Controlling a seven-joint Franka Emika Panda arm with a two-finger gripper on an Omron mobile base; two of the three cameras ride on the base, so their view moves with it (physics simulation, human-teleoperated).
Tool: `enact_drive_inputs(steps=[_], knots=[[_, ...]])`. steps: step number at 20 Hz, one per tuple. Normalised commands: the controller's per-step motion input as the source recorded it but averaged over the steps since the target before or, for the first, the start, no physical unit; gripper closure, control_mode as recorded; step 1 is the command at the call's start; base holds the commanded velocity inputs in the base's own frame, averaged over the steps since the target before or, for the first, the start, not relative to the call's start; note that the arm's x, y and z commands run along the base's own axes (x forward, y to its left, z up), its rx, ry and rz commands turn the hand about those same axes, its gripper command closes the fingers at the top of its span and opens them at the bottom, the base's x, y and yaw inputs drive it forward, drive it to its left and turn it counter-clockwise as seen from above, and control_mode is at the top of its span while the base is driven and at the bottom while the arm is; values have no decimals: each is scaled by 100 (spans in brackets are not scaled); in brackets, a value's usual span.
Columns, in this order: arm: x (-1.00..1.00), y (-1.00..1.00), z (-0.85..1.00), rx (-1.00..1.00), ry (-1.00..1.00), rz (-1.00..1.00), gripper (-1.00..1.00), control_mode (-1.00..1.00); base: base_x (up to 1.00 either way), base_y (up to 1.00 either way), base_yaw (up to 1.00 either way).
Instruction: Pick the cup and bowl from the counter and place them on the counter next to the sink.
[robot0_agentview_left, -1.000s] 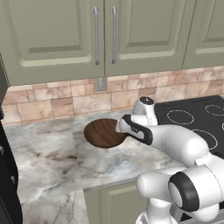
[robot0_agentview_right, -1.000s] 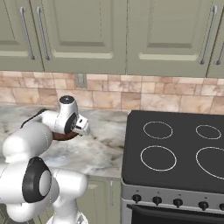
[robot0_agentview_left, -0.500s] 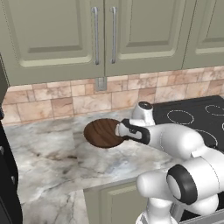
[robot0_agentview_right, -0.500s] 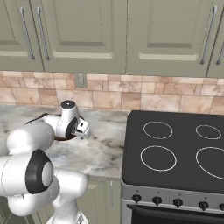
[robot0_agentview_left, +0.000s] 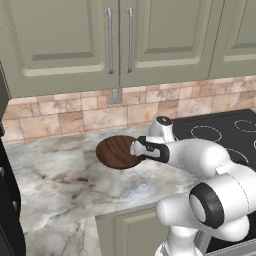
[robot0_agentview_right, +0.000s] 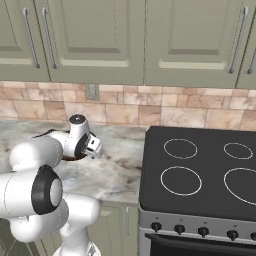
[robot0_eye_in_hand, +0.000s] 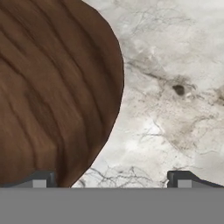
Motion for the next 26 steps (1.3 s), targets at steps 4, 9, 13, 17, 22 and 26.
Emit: enact_drive_inputs(steps=[4,9,13,17,22,26], knots=[[5,10,0,0,0,0,-100,-100,0,0,0],[7,7,-7,0,0,0,-100,-100,0,0,0],[14,2,-14,0,0,0,-100,-100,0,0,0],[17,2,-15,0,0,0,-100,-100,0,0,0],[11,3,-2,0,0,0,-100,-100,0,0,0],[6,4,0,0,0,0,-100,-100,0,0,0]])
